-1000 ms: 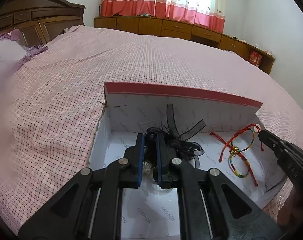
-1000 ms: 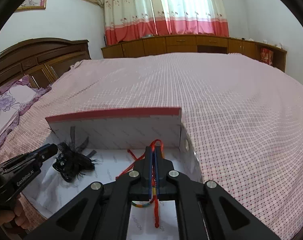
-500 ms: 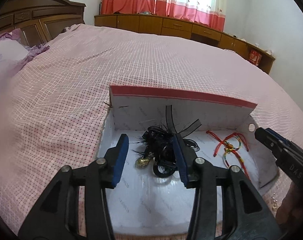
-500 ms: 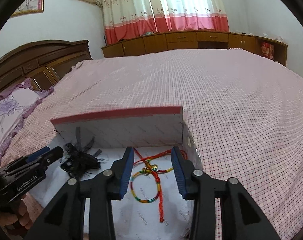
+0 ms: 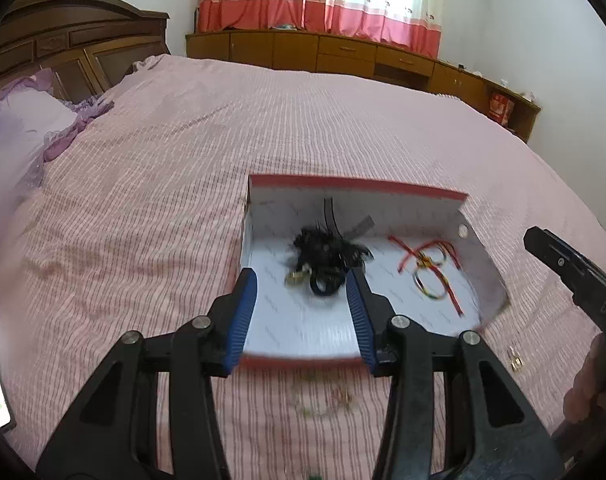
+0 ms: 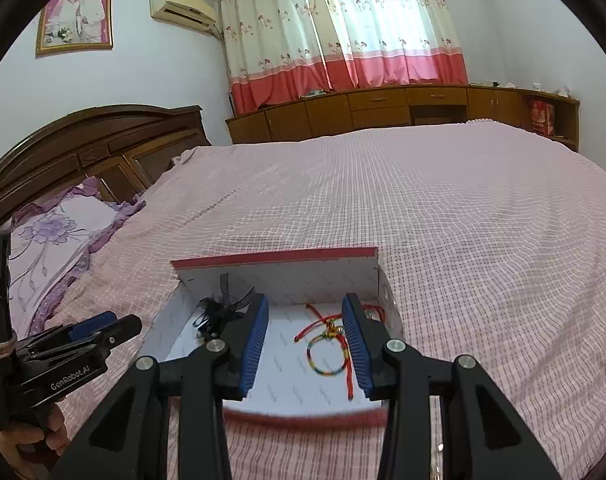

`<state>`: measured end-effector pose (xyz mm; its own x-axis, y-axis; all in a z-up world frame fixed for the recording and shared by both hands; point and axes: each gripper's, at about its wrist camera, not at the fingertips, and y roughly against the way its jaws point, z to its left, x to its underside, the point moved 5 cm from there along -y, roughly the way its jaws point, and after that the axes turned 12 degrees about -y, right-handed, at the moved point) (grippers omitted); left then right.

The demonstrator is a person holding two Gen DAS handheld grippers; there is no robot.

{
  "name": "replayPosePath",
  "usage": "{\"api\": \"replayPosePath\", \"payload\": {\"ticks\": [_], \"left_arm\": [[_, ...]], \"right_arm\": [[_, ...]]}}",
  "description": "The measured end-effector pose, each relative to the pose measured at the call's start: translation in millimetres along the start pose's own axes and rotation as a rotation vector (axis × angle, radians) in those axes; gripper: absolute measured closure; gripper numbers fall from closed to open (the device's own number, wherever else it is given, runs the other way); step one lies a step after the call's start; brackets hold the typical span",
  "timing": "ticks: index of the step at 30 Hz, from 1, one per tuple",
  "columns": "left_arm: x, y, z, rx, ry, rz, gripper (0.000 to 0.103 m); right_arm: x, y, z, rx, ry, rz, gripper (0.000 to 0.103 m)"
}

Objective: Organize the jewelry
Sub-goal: 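Move both grippers back toward the remaining jewelry on the bed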

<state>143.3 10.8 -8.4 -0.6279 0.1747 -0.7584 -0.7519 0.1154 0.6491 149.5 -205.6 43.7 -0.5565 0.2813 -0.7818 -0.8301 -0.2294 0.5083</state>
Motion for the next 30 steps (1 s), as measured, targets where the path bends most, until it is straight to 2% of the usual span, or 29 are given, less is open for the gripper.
{"api": "replayPosePath", "payload": {"ticks": [7, 12, 20, 30], "left_arm": [[23, 8, -1, 0.012, -0.002, 0.053, 0.065], [41, 0, -5, 0.017, -0.002, 0.105, 0.065], [61, -26, -9, 0.032, 0.003, 0.2, 0.065], [81, -58, -12, 0.047, 0.025, 0.275, 0.065]], "right_arm": [[17, 30, -15, 0.011, -0.013, 0.012, 0.062], [32, 42, -39, 0.057, -0.035, 0.034, 0.062], [56, 42, -76, 0.139, -0.062, 0.074, 0.062], [91, 26, -94, 0.178, -0.017, 0.174, 0.062]]}}
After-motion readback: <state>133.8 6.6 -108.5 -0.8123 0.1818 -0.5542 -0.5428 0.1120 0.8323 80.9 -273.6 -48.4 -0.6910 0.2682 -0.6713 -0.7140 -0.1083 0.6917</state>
